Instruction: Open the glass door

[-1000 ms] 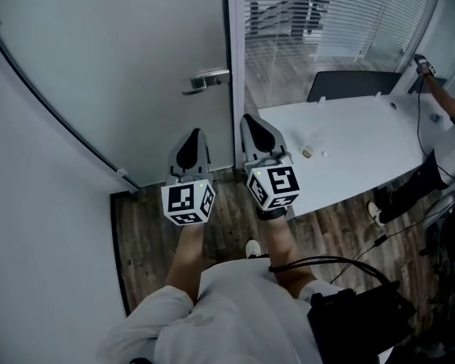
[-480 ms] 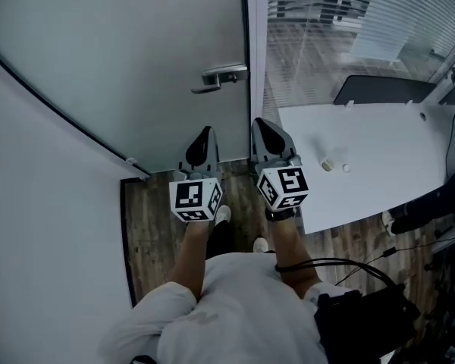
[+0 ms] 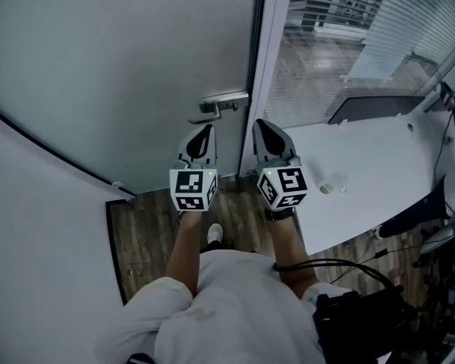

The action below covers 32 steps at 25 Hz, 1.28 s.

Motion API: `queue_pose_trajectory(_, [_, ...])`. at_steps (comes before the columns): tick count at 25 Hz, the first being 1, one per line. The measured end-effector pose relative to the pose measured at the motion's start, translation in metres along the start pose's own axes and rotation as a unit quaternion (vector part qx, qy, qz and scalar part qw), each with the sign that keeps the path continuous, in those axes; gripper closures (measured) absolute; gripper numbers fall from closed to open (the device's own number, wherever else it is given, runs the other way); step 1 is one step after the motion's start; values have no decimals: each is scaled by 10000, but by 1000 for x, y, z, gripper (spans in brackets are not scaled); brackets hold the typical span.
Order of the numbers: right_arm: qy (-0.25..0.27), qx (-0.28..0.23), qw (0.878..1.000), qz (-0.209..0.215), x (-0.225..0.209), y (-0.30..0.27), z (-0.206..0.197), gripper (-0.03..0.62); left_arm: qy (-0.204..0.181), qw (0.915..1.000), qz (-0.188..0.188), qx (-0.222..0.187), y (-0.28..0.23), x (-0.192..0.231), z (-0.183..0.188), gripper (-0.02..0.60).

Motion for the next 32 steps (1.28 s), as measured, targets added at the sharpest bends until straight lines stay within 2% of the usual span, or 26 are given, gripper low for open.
queue_pose_trajectory(6, [82,260,9994,-233,-4,-38,-16,591,-194,9973,-369,606,-43,42,-38,578])
queue_pose_trajectory(12, [102,550,9976,-419,-11,-54,-31,592,-671,9877,-735,1206,-75,55,-70,577])
queue_pose_trajectory(14, [104,620,9969,-466,-15,-59,-36,591,-873,9816,-951,1409,-87,56,-82,569])
queue_pose_trajectory(17, [88,709,9960,-528,-21,-65,-41,591,-1345,9660,-1331,1764,-102,53,-99,467])
queue_pose_trajectory(18, [81,733,9958,-549,-23,-68,-43,591,-1532,9605,-1402,1851,-106,52,-103,452])
queue_pose_trajectory(24, [37,832,9941,-688,-32,-78,-53,591,-2277,9316,-1593,2344,-124,52,-130,436])
queue_pose_trajectory(28, [-1,883,9932,-759,-36,-82,-59,591,-2537,9260,-1360,2442,-129,55,-142,439])
queue_pose_trajectory(32, [-43,947,9921,-819,-41,-82,-65,591,-2639,9220,-1398,2463,-133,54,-142,439])
Point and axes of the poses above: the fingertips, and each gripper's own axes: y backward along the fingers, x to its left, z out of its top, the point moved 9 cm from there along y, backward along the fingers, and after that the axes turned 8 degrees about -y, right-handed, at the moved point
